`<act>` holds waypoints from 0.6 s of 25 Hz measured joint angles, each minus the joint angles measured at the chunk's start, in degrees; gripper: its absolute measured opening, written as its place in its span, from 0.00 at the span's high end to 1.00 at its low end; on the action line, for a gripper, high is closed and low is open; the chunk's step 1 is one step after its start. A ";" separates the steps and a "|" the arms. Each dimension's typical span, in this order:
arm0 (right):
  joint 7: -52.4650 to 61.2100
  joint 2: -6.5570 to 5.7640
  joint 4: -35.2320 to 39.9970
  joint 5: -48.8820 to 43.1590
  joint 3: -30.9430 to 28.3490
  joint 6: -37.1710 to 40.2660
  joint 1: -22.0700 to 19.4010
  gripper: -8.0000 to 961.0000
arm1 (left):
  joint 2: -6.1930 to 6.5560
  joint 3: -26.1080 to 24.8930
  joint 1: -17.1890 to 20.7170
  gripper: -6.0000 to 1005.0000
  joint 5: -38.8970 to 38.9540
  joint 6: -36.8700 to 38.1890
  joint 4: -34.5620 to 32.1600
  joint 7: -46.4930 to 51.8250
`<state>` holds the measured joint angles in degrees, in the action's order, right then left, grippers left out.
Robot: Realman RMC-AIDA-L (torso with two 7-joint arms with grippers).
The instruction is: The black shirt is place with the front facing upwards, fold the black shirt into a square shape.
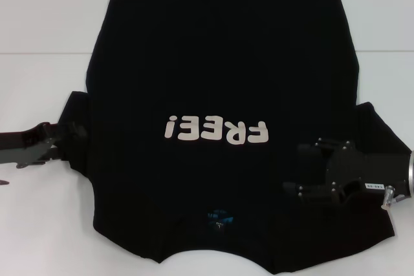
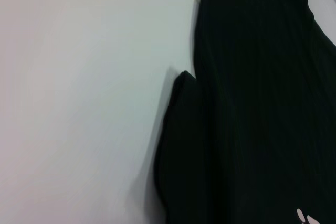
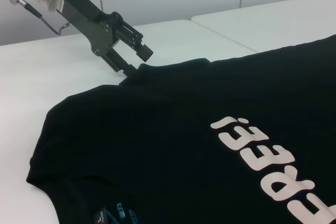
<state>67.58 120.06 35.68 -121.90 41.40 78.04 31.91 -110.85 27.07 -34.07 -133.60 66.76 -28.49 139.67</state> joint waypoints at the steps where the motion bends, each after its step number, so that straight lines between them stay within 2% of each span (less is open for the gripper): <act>1: 0.01 0.00 0.00 0.00 0.00 0.00 0.00 0.05 | -0.02 0.25 -0.06 0.17 0.00 -0.01 0.01 0.00; 15: 0.01 0.09 0.00 0.02 0.00 0.00 0.00 0.05 | 0.32 0.50 0.58 0.17 0.01 -0.83 -0.28 0.47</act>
<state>67.59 120.15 35.68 -121.88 41.40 78.04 31.91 -110.53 27.57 -33.49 -133.59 65.93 -28.77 140.14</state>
